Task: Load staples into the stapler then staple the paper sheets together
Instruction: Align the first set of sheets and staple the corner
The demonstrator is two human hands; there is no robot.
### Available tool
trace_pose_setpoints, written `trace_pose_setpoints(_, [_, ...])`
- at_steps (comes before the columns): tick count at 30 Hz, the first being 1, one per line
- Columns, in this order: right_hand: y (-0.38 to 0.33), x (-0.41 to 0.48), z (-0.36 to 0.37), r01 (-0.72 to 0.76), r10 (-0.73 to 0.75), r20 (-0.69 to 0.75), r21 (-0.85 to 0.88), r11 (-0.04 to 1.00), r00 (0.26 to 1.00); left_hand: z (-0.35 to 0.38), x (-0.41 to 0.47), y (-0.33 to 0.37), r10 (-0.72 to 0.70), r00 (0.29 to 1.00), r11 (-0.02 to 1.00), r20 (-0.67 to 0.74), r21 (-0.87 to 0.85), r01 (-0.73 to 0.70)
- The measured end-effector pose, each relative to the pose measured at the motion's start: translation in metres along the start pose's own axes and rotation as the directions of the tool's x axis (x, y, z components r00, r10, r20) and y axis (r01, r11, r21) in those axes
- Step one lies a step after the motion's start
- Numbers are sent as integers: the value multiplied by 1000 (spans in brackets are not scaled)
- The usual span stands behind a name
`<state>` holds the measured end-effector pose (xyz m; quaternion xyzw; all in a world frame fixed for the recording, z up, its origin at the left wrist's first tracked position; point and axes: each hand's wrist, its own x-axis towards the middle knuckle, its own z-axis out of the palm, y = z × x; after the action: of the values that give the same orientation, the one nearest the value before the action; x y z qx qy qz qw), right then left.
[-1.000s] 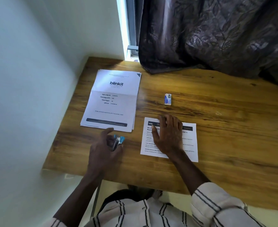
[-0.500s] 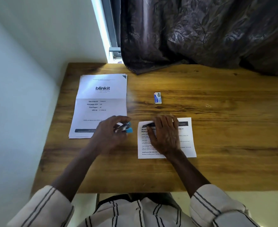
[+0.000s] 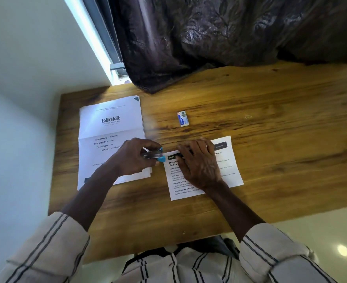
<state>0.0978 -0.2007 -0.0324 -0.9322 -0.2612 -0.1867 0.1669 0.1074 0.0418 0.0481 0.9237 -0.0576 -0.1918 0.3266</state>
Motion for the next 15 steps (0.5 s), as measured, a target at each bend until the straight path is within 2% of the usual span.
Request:
trace_pose_setpoints(6, [-1, 1, 0, -17, 17, 11, -12, 1000, 1000, -5, 7, -4, 1, 998, 1000, 70, -4, -1])
trace_pose_setpoints(15, [-2, 2, -2, -15, 17, 46, -40, 999, 999, -5, 12, -10, 33, 997, 999, 77, 7, -33])
